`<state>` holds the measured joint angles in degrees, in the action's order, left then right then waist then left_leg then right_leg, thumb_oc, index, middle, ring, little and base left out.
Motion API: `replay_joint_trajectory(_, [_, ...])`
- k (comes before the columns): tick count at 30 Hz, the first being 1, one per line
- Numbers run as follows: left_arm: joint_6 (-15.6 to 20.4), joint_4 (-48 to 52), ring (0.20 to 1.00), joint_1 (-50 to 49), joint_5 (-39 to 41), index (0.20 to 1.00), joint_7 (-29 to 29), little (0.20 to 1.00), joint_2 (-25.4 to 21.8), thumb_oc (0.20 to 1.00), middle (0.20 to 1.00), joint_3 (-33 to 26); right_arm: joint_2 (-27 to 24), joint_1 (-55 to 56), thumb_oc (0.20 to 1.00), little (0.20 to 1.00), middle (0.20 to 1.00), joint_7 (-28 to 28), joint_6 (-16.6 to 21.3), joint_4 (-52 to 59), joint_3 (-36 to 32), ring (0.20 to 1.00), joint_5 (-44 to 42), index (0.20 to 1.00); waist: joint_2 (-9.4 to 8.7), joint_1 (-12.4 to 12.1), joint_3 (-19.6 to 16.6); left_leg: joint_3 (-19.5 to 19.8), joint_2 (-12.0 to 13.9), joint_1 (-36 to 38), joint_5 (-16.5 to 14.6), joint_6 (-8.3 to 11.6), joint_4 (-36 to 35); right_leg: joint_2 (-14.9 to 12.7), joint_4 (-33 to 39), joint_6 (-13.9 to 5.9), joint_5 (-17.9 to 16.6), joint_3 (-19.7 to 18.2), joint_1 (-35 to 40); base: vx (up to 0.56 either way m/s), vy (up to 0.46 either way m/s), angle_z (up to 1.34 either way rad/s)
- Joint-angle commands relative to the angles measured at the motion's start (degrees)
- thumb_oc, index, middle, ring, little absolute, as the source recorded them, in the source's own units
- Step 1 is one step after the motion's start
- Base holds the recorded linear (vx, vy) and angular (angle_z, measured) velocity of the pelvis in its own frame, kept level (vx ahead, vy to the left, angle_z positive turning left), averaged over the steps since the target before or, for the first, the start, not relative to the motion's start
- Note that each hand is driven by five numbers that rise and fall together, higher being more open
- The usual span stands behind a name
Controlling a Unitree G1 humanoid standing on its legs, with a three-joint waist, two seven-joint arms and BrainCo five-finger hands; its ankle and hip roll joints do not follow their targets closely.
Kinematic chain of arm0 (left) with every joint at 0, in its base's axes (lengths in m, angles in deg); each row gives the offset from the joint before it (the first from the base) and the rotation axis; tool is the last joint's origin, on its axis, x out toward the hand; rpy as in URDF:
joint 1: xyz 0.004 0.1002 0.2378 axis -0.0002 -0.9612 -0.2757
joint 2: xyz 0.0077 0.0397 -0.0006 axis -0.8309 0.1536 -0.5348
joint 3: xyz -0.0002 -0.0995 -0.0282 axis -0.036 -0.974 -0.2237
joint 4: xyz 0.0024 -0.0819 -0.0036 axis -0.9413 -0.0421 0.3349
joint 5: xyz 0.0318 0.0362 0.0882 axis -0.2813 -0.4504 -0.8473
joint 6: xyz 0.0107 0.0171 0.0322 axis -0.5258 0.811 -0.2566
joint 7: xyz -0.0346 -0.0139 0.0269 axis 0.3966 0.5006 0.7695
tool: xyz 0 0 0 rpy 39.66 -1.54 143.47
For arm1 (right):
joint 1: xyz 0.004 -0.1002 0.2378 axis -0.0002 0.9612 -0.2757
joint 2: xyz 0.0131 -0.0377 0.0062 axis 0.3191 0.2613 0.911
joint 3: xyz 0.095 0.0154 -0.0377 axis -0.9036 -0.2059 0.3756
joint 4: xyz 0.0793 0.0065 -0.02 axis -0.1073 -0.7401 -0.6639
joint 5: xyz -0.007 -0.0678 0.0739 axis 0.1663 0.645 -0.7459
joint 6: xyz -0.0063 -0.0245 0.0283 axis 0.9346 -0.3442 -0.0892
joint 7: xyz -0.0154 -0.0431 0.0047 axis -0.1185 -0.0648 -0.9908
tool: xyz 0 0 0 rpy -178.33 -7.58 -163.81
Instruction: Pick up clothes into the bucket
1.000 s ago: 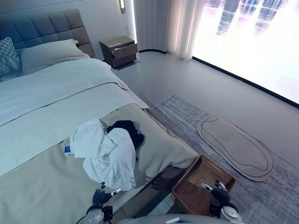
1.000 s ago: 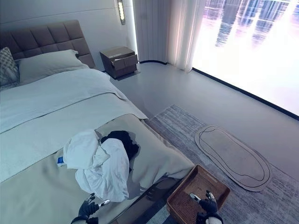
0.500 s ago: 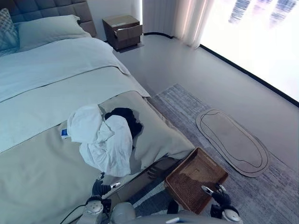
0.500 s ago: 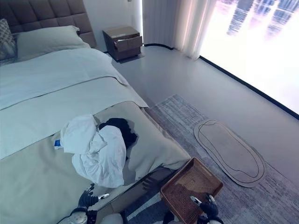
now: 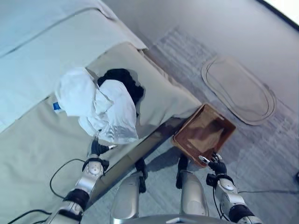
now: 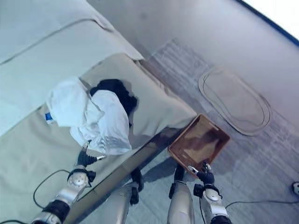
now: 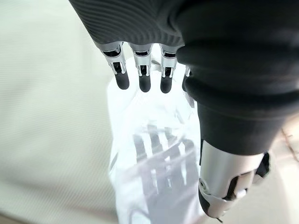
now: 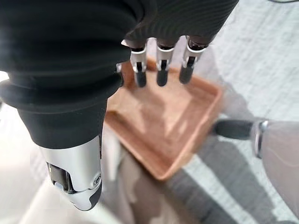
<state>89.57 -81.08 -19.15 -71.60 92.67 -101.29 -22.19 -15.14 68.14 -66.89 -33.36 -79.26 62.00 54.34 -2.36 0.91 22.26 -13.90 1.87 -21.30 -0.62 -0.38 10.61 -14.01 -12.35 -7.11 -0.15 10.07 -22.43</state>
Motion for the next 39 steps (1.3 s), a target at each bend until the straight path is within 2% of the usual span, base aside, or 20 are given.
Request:
replay_joint_trajectory(1, [0.88, 1.73, 1.0, 2.1, -2.04, 1.0, 4.75, 1.0, -0.71, 1.0, 1.0, -2.12, -2.07, 1.26, 1.0, 1.0, 1.0, -1.67, 3.23, 4.1, 1.01, 1.0, -0.94, 1.0, -0.98, 1.23, -1.42, 3.98, 2.85, -3.52, -2.33, 1.27, 5.05, -1.4, 0.8, -1.12, -2.82, 1.0, 0.47, -0.01, -0.021, -0.07])
replay_joint_trajectory(9, [-3.74, -1.61, 1.0, 17.53, -9.22, 1.0, 10.72, 1.0, -5.62, 1.0, 1.0, 2.37, -3.87, -1.49, 1.0, 1.0, 1.0, -3.34, 4.89, 5.95, 1.92, 1.0, -0.25, 1.0, -0.96, 3.87, -1.25, 4.0, 3.37, -11.52, -2.07, 1.98, 6.73, -1.76, 0.34, -1.65, -4.52, 0.46, -7.2, -0.01, 0.009, 0.0])
replay_joint_trajectory(18, [-7.97, -6.1, 1.0, 25.97, -16.64, 1.0, 12.56, 1.0, -11.31, 1.0, 1.0, 6.14, -4.61, -2.63, 1.0, 1.0, 1.0, -2.98, 5.85, 5.58, 3.14, 1.0, 0.49, 1.0, -1.0, 5.22, -1.81, 3.18, 3.21, -15.59, -2.12, 2.09, 6.78, -1.55, 2.36, -2.42, -6.55, -0.42, -10.83, 0.0, 0.023, -0.03])
replay_joint_trajectory(22, [-9.15, -10.7, 1.0, 27.75, -17.57, 1.0, 12.93, 1.0, -11.42, 1.0, 1.0, 7.32, -4.67, -2.64, 1.0, 1.0, 1.0, -2.7, 6.05, 5.56, 3.81, 1.0, 0.64, 1.0, -1.32, 5.69, -1.85, 2.87, 3.21, -16.24, -2.2, 2.06, 6.98, -1.44, 3.01, -2.65, -7.08, -0.7, -11.39, 0.0, 0.014, -0.02])
replay_joint_trajectory(23, [-10.4, -13.25, 1.0, 28.75, -17.93, 1.0, 11.63, 1.0, -11.19, 1.0, 1.0, 8.34, -4.86, -2.74, 1.0, 1.0, 1.0, -2.72, 6.01, 5.48, 4.13, 1.0, 0.79, 1.0, -1.47, 6.01, -1.88, 2.77, 3.28, -16.72, -2.34, 1.97, 7.33, -1.34, 3.2, -2.72, -7.3, -0.89, -11.61, 0.0, 0.0, 0.0])
replay_joint_trajectory(26, [-11.1, -16.19, 1.0, 29.88, -17.94, 1.0, 10.56, 1.0, -10.37, 1.0, 1.0, 9.1, -4.87, -2.92, 1.0, 1.0, 1.0, -2.77, 5.9, 5.3, 4.26, 1.0, 0.86, 1.0, -1.65, 6.26, -1.84, 2.73, 3.27, -16.97, -2.5, 1.9, 7.67, -1.27, 3.35, -2.73, -7.39, -1.05, -11.73, 0.01, 0.013, -0.03])
replay_joint_trajectory(27, [-11.71, -16.72, 0.787, 30.07, -18.25, 0.787, 9.64, 0.787, -10.03, 0.787, 0.787, 9.48, -4.94, -2.91, 1.0, 1.0, 1.0, -2.76, 5.78, 5.44, 4.21, 1.0, 0.83, 1.0, -1.68, 6.4, -1.8, 2.72, 3.28, -17.02, -2.63, 1.83, 7.82, -1.27, 3.33, -2.77, -7.43, -1.15, -11.8, 0.0, 0.0, 0.0])
replay_joint_trajectory(28, [-11.67, -17.3, 0.2, 29.87, -17.96, 0.2, 9.01, 0.2, -9.13, 0.2, 0.2, 9.24, -4.85, -2.95, 1.0, 1.0, 1.0, -2.77, 5.64, 5.1, 4.01, 1.0, 0.84, 1.0, -1.7, 6.49, -1.77, 2.63, 3.21, -16.92, -2.79, 1.76, 7.94, -1.3, 3.4, -2.7, -7.4, -1.15, -11.68, 0.03, 0.02, -0.03])
replay_joint_trajectory(39, [-10.3, -13.34, 0.2, 24.17, -17.66, 0.2, 7.88, 0.2, -6.82, 0.2, 0.2, 7.48, -4.5, -2.47, 1.0, 1.0, 1.0, -1.86, 5.12, 4.79, 3.36, 1.0, 1.35, 1.0, -1.43, 5.55, -3.41, 2.86, 2.78, -14.24, -3.38, 1.81, 7.64, -1.14, 4.01, -2.56, -7.08, -0.9, -9.03, 0.01, 0.001, 0.0])
